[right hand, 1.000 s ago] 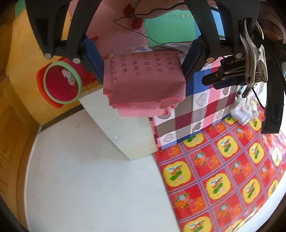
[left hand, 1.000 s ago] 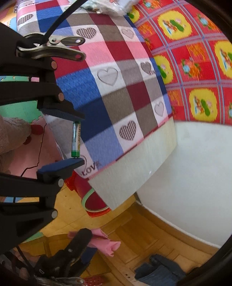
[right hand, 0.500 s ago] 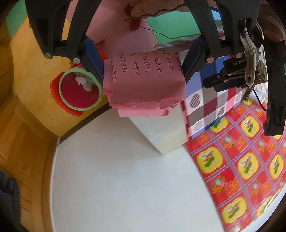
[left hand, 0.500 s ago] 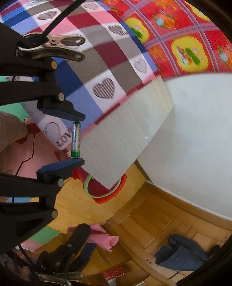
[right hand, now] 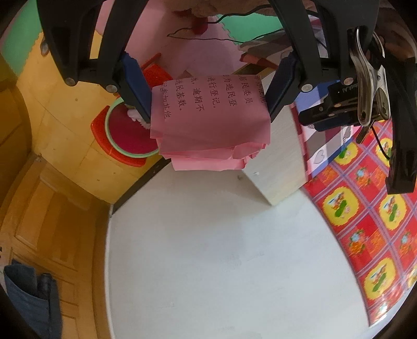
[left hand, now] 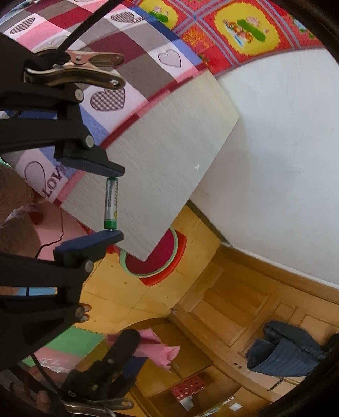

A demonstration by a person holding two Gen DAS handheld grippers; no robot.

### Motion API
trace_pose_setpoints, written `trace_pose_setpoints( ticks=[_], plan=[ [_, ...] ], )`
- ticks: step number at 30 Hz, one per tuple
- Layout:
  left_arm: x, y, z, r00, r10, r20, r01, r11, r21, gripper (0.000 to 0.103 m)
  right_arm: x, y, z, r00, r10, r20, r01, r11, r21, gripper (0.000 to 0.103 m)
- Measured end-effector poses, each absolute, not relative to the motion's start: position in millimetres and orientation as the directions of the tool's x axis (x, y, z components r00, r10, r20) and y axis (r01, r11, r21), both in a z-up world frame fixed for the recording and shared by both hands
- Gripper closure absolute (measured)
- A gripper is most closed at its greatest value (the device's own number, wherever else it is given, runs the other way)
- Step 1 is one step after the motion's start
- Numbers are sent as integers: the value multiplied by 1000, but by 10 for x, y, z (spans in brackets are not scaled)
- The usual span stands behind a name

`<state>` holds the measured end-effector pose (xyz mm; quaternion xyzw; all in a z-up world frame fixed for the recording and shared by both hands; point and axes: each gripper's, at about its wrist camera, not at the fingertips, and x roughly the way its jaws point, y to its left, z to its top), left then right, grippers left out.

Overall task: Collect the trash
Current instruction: 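Carry the battery and pink paper with both tools over the red bucket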

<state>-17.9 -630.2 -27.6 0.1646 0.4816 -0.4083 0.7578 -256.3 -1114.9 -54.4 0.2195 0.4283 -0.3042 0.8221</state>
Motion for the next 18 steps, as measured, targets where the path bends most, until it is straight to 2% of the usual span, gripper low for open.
trace_pose_setpoints(
  ticks=[18],
  plan=[
    [-459, -7259, -457, 196, -433, -880, 741, 653, -156, 58, -2920, -12136, -589, 425, -282, -860, 684, 723, 101, 20]
  ],
)
